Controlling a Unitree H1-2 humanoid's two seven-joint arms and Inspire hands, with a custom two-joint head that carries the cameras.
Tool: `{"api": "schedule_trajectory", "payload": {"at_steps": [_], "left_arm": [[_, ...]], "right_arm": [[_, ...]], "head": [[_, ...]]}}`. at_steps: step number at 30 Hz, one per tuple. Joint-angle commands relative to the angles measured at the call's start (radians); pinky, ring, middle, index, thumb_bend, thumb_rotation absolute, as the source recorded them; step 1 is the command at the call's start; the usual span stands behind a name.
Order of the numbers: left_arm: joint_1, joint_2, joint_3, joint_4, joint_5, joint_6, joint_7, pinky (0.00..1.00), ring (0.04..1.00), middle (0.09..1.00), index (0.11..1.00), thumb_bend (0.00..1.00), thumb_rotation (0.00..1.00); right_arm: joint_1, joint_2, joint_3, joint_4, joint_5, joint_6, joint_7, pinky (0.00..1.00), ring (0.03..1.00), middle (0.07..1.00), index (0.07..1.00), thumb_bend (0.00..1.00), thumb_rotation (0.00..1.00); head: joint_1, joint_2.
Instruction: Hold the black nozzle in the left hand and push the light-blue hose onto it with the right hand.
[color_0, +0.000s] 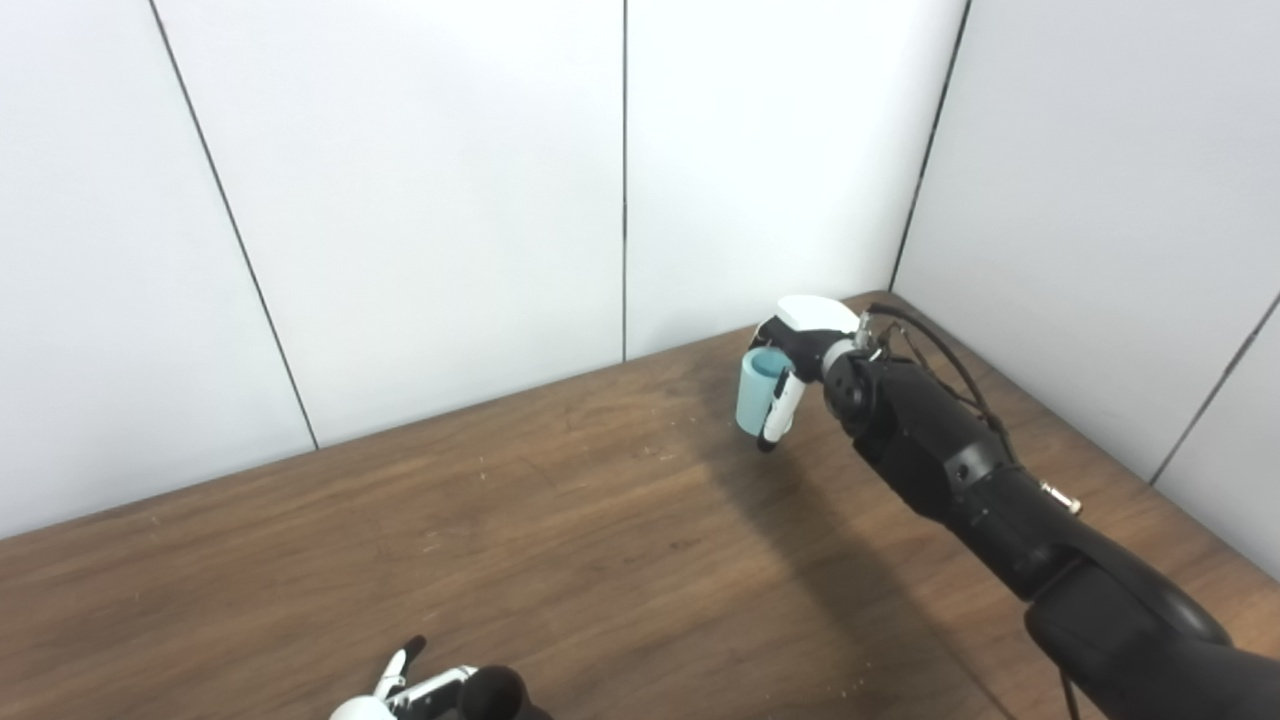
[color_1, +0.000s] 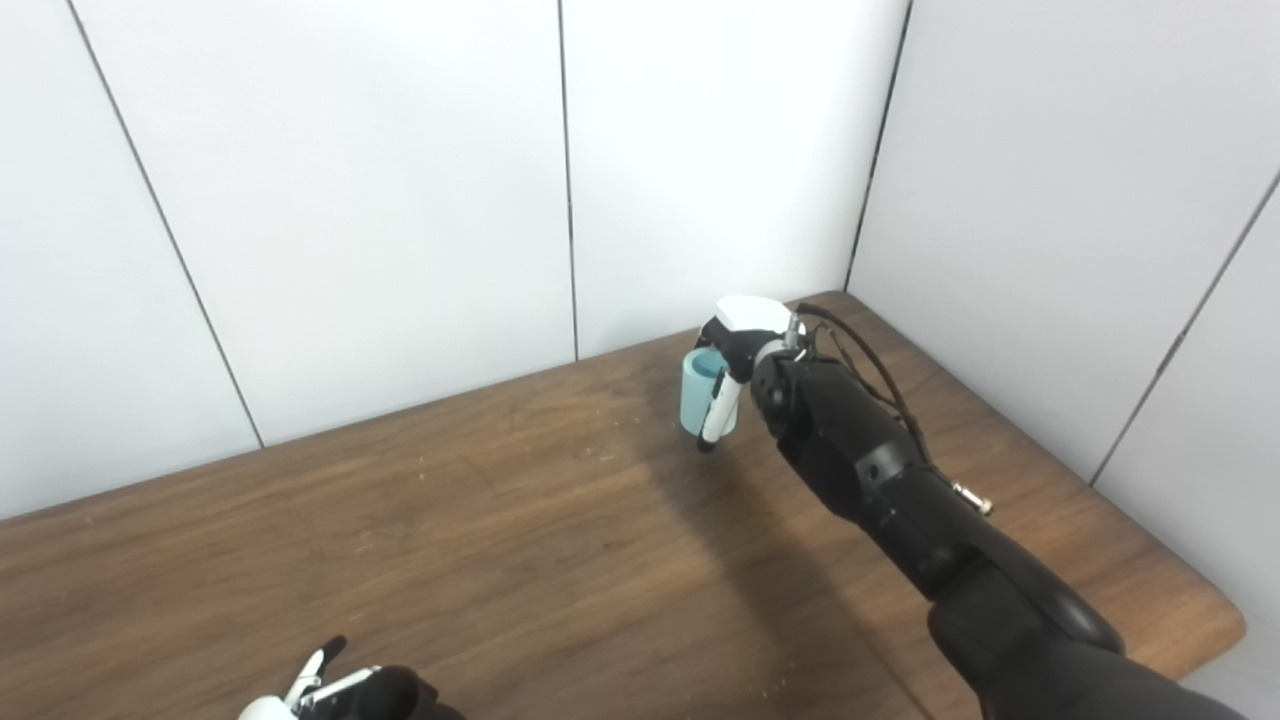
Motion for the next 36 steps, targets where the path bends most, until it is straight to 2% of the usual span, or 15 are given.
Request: {"api": "schedule_trajectory", "payload": {"at_steps": [1,13,23,26,27,29,32,36], "left_arm": [[0.056,0.053,-0.004,0.053,0.055,0.094,-0.084,1.00,0.604,0.492,0.488,0.52,0.00],[0.055,0.052,-0.003,0.050,0.052,0.094,-0.086,1.00,0.606,0.493,0.488,0.52,0.00],[0.057,0.045,-0.004,0.044,0.055,0.104,-0.087,1.00,0.608,0.493,0.488,0.52,0.00],[0.057,0.044,-0.005,0.046,0.056,0.103,-0.085,1.00,0.609,0.493,0.488,0.52,0.00],[0.057,0.045,-0.005,0.046,0.056,0.103,-0.085,1.00,0.609,0.493,0.488,0.52,0.00],[0.056,0.046,-0.004,0.046,0.058,0.103,-0.086,1.00,0.609,0.493,0.488,0.52,0.00],[0.054,0.047,-0.003,0.045,0.057,0.104,-0.088,1.00,0.609,0.492,0.489,0.52,0.00],[0.054,0.048,-0.003,0.044,0.059,0.102,-0.089,1.00,0.609,0.492,0.489,0.52,0.00]], "right_arm": [[-0.050,-0.037,0.002,-0.016,-0.014,-0.013,-0.008,0.60,0.653,0.696,0.680,0.84,0.01],[-0.072,-0.033,0.063,0.000,-0.033,-0.023,0.005,0.57,0.628,0.686,0.670,0.83,0.00],[-0.090,-0.038,0.081,0.025,-0.042,-0.066,-0.002,0.56,0.622,0.663,0.651,0.82,0.00],[-0.087,-0.040,0.077,0.025,-0.047,-0.075,-0.017,0.52,0.577,0.637,0.639,0.79,0.00],[-0.085,-0.040,0.076,0.024,-0.048,-0.079,-0.025,0.48,0.532,0.557,0.578,0.66,0.00],[-0.080,-0.043,0.072,0.020,-0.052,-0.089,-0.044,0.43,0.437,0.512,0.544,0.55,0.00],[-0.071,-0.044,0.064,0.017,-0.061,-0.110,-0.085,0.36,0.424,0.496,0.511,0.51,0.00],[-0.066,-0.039,0.059,0.029,-0.070,-0.132,-0.145,0.35,0.433,0.494,0.473,0.50,0.00]], "head": [[0.000,0.001],[0.000,0.010],[0.003,0.017],[0.003,0.017],[0.003,0.018],[0.004,0.018],[0.003,0.019],[0.003,0.022]]}}
